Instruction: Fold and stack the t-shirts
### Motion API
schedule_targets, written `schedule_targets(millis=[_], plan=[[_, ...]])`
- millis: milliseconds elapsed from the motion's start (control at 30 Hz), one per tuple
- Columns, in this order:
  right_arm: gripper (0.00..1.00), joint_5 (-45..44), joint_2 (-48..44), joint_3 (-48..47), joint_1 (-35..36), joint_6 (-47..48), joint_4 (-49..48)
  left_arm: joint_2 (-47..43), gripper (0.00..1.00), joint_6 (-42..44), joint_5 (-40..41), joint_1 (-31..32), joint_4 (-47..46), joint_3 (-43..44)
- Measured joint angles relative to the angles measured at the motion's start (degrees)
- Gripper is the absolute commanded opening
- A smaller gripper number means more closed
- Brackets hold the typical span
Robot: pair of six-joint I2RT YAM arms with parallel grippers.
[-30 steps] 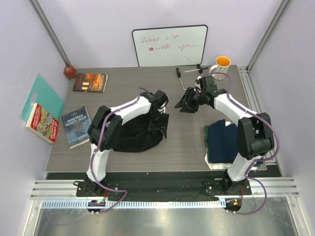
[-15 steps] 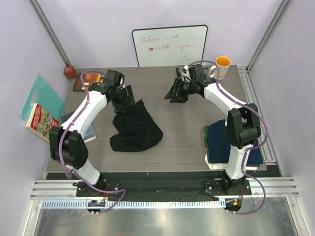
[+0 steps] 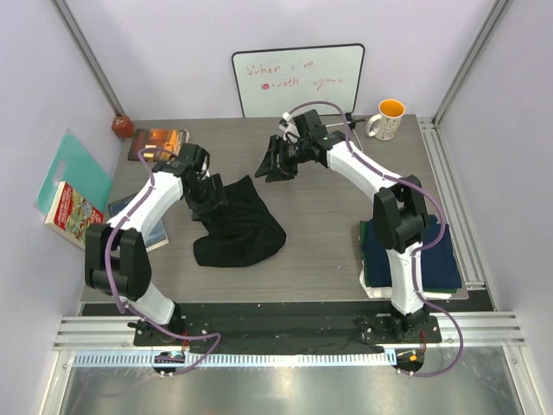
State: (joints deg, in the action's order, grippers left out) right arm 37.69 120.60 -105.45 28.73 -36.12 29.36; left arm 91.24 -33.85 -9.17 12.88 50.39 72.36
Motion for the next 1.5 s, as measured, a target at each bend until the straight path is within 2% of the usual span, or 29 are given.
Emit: schedule_targets(millis=[67, 133, 167, 267, 300, 433, 533, 833, 1000, 1267, 1400, 1500], plan=[[0.51, 0.09, 0.00, 0.39, -0.35, 0.02, 0.17, 0.17, 0.62, -0.17, -0.96, 0.00, -0.59, -1.38], [0.50, 0.13, 0.00, 1.09, -0.63, 0.02, 0.11, 0.55, 0.53, -0.39, -1.81, 0.00, -1.55, -2.54], [0.50, 0.15, -0.02, 1.86, -0.76, 0.04, 0.17, 0.98, 0.38, -0.57, -2.47, 0.00, -2.14, -3.08], [0.49, 0.07, -0.02, 3.78, -1.16, 0.04, 0.42, 1.92, 0.15, -1.20, -3.41, 0.00, -3.45, -3.74], [0.49, 0.02, -0.02, 4.31, -1.27, 0.04, 0.50, 2.14, 0.12, -2.05, -3.67, 0.00, -4.20, -3.82], [0.49, -0.09, -0.02, 6.03, -1.60, 0.02, 0.76, 2.27, 0.08, -2.86, -3.69, 0.00, -5.77, -2.49], [0.48, -0.15, -0.02, 6.32, -1.77, 0.00, 0.94, 3.61, 0.01, -4.00, -4.02, 0.00, -6.40, 1.64], [0.45, -1.51, -0.02, 6.32, -2.82, -0.57, 0.92, 13.57, 0.00, -5.88, -7.52, 1.46, -7.85, 29.79], [0.46, -4.15, -0.96, 7.48, -5.18, -1.95, 0.96, 14.49, 0.00, -3.13, -11.91, 7.72, -6.88, 41.55], [0.47, -9.88, -6.14, 11.65, -14.34, -5.35, 1.16, 14.62, 0.00, -0.35, -23.76, 21.59, -4.50, 42.91], [0.49, -13.07, -9.62, 13.62, -17.79, -6.56, 1.11, 14.40, 0.00, 1.75, -26.03, 23.34, -1.55, 40.98], [0.49, -14.60, -12.09, 14.93, -18.84, -7.06, 1.09, 13.60, 0.00, 2.21, -28.20, 22.75, -1.33, 36.06]])
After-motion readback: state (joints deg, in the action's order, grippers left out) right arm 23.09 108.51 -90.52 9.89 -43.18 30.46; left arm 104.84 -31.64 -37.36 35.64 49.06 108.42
